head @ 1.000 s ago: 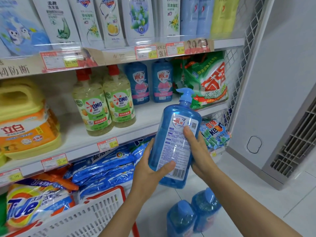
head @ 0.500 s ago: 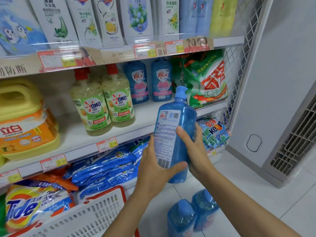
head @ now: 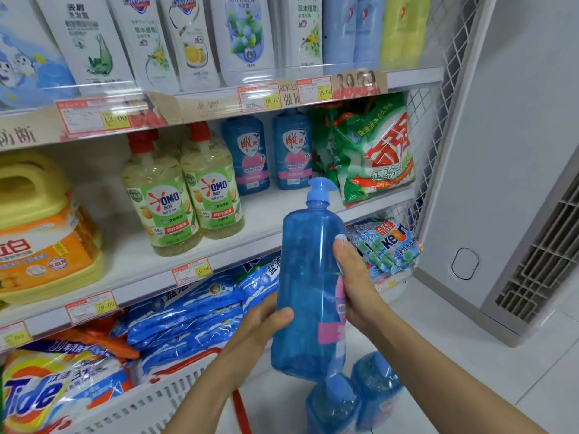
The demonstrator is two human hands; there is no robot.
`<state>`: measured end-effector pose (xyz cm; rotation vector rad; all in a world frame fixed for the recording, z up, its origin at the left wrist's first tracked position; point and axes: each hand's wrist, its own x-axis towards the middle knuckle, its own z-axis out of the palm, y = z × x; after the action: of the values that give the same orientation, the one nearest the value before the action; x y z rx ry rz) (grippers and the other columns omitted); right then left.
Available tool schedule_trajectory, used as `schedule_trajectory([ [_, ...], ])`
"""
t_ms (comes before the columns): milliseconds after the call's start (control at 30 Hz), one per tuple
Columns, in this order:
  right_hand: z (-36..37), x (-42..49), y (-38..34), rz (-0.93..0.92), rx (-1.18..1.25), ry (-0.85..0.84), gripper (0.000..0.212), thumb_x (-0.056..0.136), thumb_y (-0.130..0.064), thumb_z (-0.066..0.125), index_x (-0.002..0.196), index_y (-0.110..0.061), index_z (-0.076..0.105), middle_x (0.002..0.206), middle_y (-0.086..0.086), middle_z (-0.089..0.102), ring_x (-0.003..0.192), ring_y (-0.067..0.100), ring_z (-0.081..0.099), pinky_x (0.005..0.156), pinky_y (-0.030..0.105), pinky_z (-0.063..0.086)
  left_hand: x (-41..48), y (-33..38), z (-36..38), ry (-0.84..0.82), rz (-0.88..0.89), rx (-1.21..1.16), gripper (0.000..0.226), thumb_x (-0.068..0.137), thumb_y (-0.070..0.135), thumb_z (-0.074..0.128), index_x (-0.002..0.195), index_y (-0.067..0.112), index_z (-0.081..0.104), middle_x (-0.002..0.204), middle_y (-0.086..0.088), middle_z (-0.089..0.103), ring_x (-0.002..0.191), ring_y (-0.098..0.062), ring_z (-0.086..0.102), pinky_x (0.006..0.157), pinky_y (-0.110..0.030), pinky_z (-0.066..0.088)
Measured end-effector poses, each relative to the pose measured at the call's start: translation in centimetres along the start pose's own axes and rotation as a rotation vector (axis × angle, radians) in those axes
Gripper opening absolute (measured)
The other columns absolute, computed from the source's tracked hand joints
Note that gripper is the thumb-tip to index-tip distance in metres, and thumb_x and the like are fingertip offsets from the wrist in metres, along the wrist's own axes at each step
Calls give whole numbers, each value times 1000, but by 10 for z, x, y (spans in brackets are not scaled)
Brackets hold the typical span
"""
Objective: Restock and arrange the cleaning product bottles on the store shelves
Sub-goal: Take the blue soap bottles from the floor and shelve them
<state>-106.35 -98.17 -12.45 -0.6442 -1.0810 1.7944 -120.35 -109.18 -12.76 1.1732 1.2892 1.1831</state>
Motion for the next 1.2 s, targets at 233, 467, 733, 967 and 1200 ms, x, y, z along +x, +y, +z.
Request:
schedule_trajectory([
  [233, 5, -7, 1, -240, -294, 91, 87, 60, -41, 85, 134, -30, 43, 119, 3, 67, 103, 19, 70, 83, 39, 60, 17, 12, 6, 278, 61, 163, 100, 55, 73, 78, 142, 46, 36, 127, 20, 56, 114, -2, 58, 87, -32, 58],
  [467, -5, -5, -20, -33, -506, -151, 68, 76, -79, 59, 135, -50, 41, 141, -11, 52, 125, 10, 56, 106, 41, 46, 20, -15, -1, 455, 65, 144, 93, 42, 66, 84, 123, 38, 49, 121, 11, 62, 109, -10, 62, 84, -43, 60],
  [733, 13, 31, -98, -103, -1224, -399, 45, 81, -56, 71, 119, -34, 61, 109, -8, 64, 89, 10, 67, 75, 27, 57, 19, -47, -10, 431, 29, 278, 85, 39, 67, 85, 112, 54, 45, 117, 18, 63, 105, -10, 64, 83, -44, 59],
  [967, -7, 46, -42, -293, -1414, -320, 24, 83, -38, 74, 88, -26, 54, 82, 2, 64, 73, 20, 56, 65, 36, 44, 29, -80, -16, 334, -8, 313, 79, 57, 37, 93, 119, 47, 45, 113, 17, 63, 99, 8, 59, 76, -16, 50],
  [1200, -30, 46, 41, -206, -1541, -332, 34, 86, -35, 73, 109, -15, 56, 100, 7, 64, 90, 26, 55, 67, 31, 28, 52, -104, -17, 275, -156, 211, 29, 92, 35, 63, 119, 41, 54, 109, 10, 66, 87, 6, 64, 65, -10, 48],
])
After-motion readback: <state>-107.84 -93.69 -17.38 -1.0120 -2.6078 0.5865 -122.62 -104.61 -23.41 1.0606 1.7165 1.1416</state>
